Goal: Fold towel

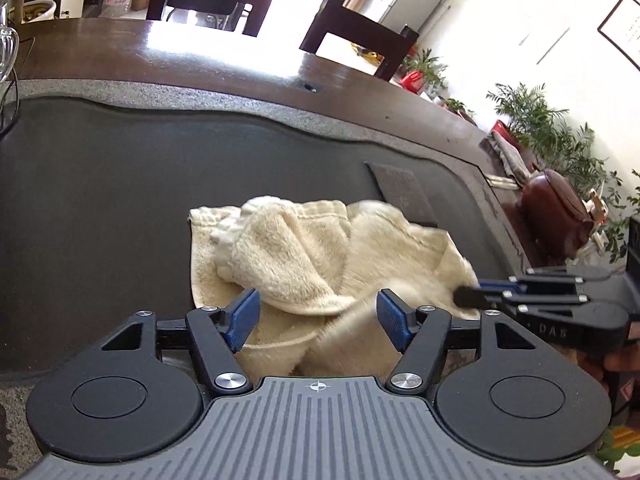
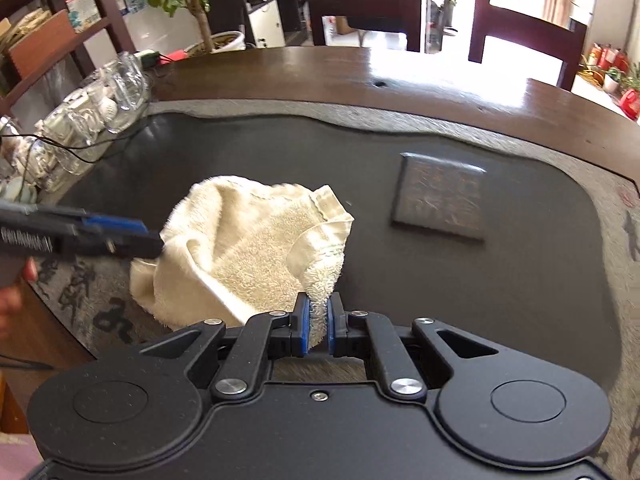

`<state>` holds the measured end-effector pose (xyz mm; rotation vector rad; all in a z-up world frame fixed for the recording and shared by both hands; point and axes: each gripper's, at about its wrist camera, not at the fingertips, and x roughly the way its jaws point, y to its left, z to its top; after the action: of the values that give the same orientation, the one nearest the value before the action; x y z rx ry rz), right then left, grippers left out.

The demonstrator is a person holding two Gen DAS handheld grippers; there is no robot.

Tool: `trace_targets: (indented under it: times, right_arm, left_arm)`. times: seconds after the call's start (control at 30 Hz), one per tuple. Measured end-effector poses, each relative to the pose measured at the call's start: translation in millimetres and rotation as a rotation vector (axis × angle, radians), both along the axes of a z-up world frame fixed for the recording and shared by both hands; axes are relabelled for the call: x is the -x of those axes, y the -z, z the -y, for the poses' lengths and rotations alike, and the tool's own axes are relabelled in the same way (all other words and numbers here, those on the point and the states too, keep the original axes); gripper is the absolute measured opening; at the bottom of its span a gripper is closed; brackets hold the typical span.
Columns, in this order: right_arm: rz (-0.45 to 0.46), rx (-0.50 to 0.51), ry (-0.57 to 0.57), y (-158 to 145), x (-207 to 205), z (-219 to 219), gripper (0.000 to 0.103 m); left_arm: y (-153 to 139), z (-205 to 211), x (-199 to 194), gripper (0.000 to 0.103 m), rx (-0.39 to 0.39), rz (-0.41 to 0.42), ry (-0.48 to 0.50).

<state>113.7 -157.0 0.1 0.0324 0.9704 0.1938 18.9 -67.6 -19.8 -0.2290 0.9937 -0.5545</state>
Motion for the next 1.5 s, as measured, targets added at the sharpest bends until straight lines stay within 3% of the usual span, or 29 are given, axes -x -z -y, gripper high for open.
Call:
trace_targets:
  times: [0.43, 0.7, 0.87, 1.07, 1.23, 1.5]
  right_arm:
    - [-0.021, 0.001, 0.065, 5.6, 18.3, 21.2, 0.009]
    - [-0.016, -0.009, 0.085, 2.8, 24.7, 27.3, 0.009]
    - [-0.013, -0.016, 0.097, 1.1, 28.6, 31.2, 0.009]
    - [-0.004, -0.024, 0.112, -1.6, 32.7, 35.5, 0.009]
    - [-0.018, -0.023, 0.114, 3.0, 32.5, 36.8, 0.009]
    - [-0.016, -0.02, 0.126, 2.0, 34.1, 39.5, 0.009]
  left_arm:
    - [24.2, 1.9, -33.2, 0.066, -0.012, -0.057, -0.077]
    - [36.7, 17.9, -44.6, 0.066, -0.049, -0.062, -0.032]
    - [42.2, 26.2, -44.8, 0.047, -0.058, -0.059, 0.003]
    - [42.1, 25.1, -42.0, 0.032, -0.049, -0.042, 0.02]
    - [41.4, 22.1, -39.8, 0.032, -0.042, -0.04, 0.015]
    - [39.3, 15.8, -44.0, 0.054, -0.019, -0.046, -0.014]
